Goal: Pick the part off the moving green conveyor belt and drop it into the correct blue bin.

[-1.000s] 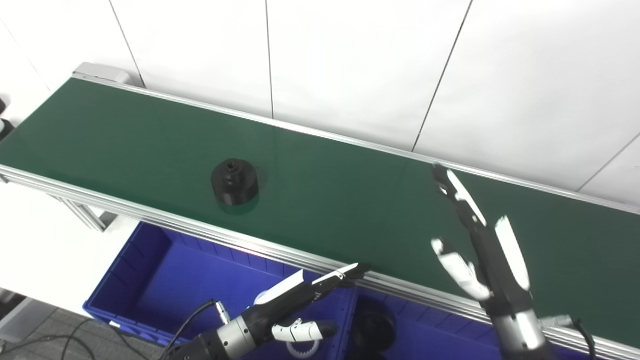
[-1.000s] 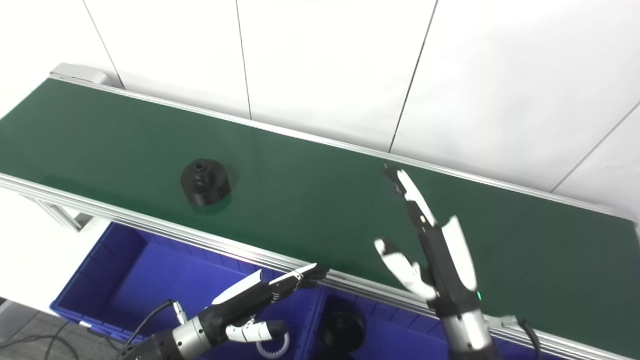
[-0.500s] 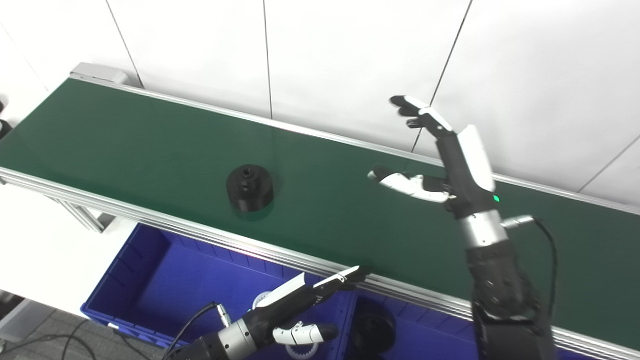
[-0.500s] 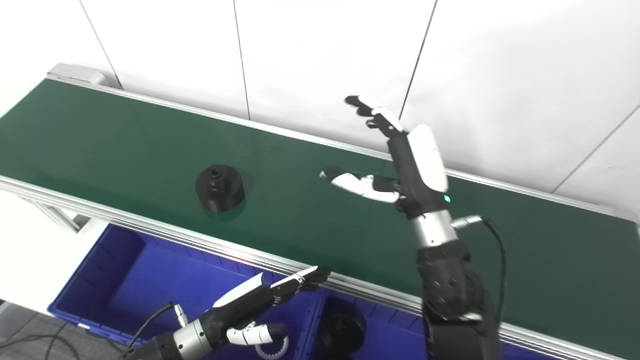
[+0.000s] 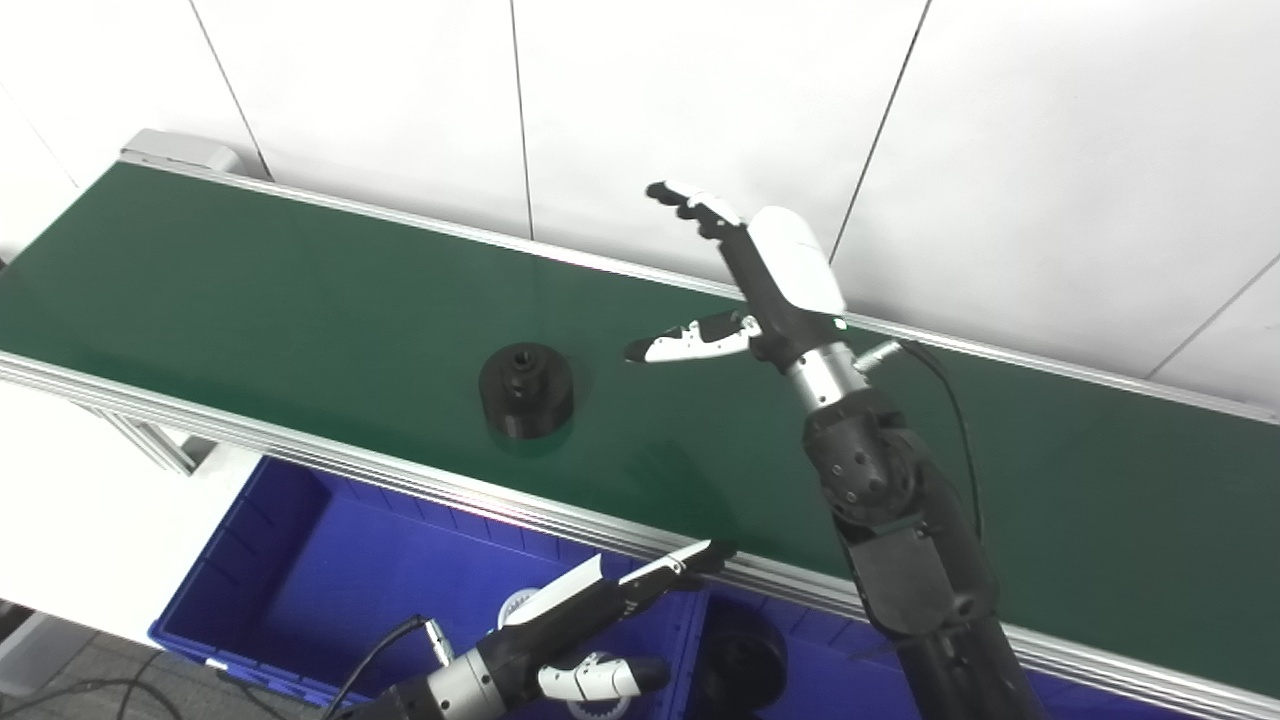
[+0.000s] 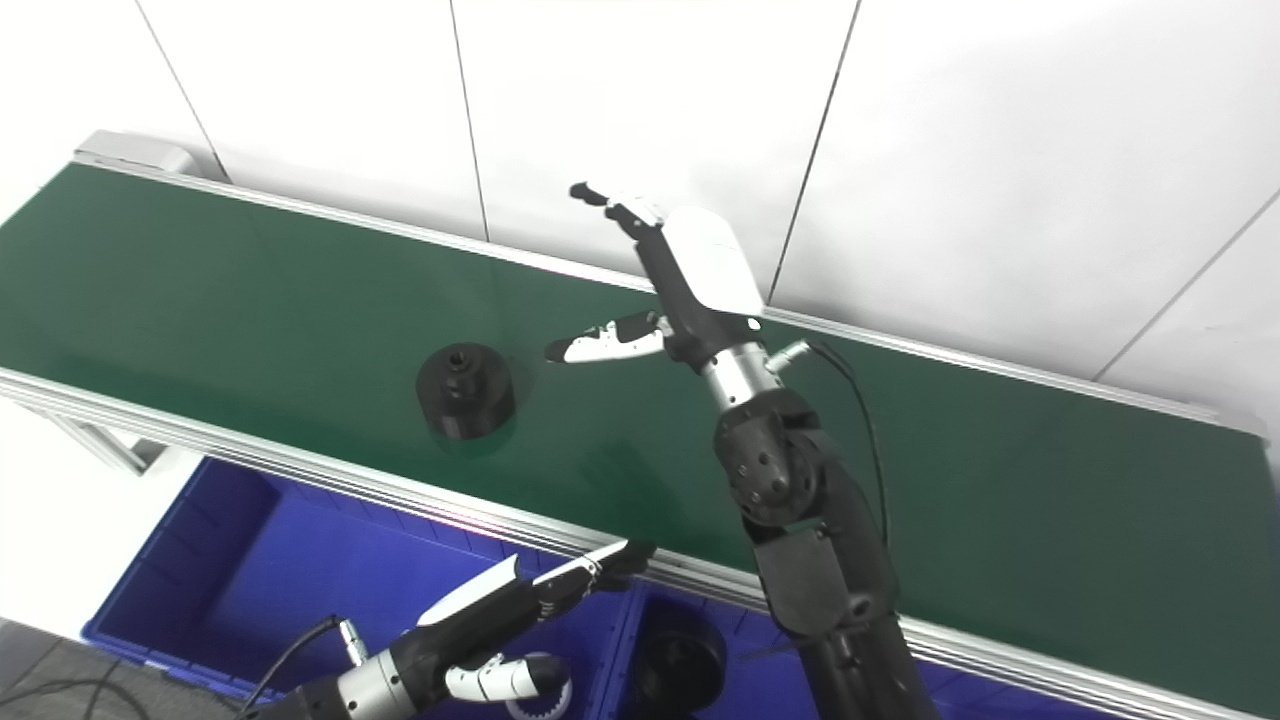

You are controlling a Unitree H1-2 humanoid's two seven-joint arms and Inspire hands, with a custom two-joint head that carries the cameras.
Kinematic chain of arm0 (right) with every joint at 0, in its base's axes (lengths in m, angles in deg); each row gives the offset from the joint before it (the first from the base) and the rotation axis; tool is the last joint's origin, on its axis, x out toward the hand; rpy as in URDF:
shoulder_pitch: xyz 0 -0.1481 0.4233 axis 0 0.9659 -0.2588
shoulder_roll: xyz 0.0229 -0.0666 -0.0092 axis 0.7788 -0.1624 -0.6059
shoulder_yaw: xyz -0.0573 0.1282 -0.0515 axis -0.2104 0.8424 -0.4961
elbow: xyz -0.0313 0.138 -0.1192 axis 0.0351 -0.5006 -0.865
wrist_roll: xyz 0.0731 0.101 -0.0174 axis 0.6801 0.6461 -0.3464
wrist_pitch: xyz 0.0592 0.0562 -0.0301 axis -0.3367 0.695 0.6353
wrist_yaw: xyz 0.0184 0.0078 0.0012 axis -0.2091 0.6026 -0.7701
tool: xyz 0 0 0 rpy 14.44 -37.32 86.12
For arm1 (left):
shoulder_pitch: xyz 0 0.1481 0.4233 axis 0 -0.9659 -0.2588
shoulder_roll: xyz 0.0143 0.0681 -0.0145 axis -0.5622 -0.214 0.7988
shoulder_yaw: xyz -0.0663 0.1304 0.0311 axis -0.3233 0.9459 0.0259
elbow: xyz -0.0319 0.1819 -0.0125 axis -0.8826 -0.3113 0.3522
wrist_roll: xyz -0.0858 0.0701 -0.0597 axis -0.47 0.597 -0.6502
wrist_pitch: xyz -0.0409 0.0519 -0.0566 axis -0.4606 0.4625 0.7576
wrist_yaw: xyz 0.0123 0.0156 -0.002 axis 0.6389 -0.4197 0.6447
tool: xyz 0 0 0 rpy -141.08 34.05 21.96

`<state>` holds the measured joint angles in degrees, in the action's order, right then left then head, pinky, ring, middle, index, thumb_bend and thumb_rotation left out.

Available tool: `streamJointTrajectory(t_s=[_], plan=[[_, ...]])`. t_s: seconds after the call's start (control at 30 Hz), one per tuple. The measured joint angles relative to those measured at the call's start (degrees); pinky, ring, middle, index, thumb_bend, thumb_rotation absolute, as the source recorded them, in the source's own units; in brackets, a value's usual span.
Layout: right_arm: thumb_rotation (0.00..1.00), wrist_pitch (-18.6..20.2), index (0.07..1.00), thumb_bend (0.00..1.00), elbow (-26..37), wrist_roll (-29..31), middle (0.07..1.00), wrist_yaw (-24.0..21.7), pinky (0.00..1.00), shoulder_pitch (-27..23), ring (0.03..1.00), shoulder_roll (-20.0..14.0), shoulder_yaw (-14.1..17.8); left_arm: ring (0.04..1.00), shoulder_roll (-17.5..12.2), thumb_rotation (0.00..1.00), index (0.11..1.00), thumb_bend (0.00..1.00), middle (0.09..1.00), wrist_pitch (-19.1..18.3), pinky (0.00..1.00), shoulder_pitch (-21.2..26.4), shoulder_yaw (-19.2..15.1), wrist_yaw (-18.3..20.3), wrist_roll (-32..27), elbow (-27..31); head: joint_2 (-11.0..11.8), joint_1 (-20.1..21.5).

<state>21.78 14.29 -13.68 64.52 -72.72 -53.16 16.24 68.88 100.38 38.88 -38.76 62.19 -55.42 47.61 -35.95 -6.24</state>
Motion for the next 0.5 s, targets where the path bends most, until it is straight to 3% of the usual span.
streamJointTrajectory(t_s=[0.2,0.5], plan=[[0.29,0.0,0.882,0.99,-8.3,-0.4,0.88,0.5,0.76,-3.3,0.86,1.3,-1.5,0.972,0.0,0.86,0.969,0.46,0.99,0.0,0.94,-0.1,0.6,0.0,-0.1,0.1,-0.2,1.8],[0.3,-1.5,0.881,1.0,-21.5,-0.4,0.881,2.3,0.76,-6.4,0.851,2.7,-5.0,0.962,0.1,0.86,0.957,0.44,0.977,0.0,0.92,-0.2,0.7,-0.5,-0.3,1.1,-0.2,0.9]])
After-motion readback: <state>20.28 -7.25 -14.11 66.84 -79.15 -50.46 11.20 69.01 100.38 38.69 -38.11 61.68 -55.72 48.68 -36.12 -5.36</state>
